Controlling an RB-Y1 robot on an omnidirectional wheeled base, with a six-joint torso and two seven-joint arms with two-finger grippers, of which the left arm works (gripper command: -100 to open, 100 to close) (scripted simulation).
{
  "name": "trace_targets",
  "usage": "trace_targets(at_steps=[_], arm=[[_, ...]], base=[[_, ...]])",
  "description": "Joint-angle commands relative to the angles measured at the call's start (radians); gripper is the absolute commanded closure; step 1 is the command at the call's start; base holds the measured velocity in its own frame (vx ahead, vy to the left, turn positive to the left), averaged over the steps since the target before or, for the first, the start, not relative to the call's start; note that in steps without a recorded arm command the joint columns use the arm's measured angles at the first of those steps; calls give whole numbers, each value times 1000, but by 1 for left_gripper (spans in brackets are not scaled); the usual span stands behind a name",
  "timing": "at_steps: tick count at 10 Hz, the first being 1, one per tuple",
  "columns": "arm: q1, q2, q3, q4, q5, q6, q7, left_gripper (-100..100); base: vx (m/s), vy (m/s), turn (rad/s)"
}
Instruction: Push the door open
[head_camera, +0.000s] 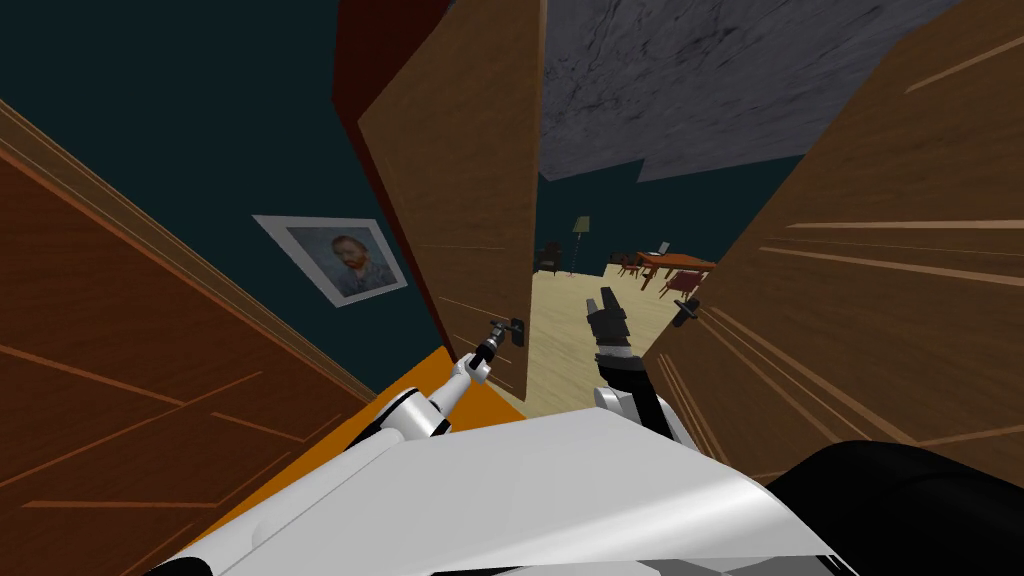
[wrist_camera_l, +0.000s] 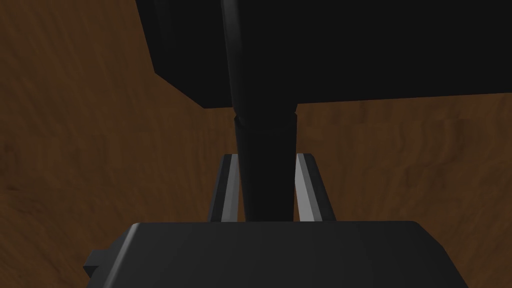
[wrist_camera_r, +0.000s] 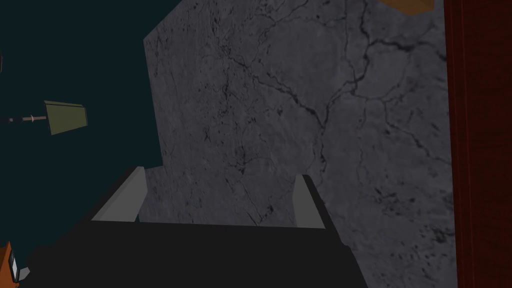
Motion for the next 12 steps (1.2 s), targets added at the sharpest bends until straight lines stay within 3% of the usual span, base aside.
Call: trace_targets(at_steps=[1,9,11,12], arm=[[-23,7,17,42,7,-20,-5,100],[-17,35,85,42,28,-10,-41,100],[-17,35,85,50,28,-10,-41,100],[-15,41,109,42,35,-6,-54,100]], base=[[89,-125,30],[88,-112,34],[44,-55,15],[68,-106,30]])
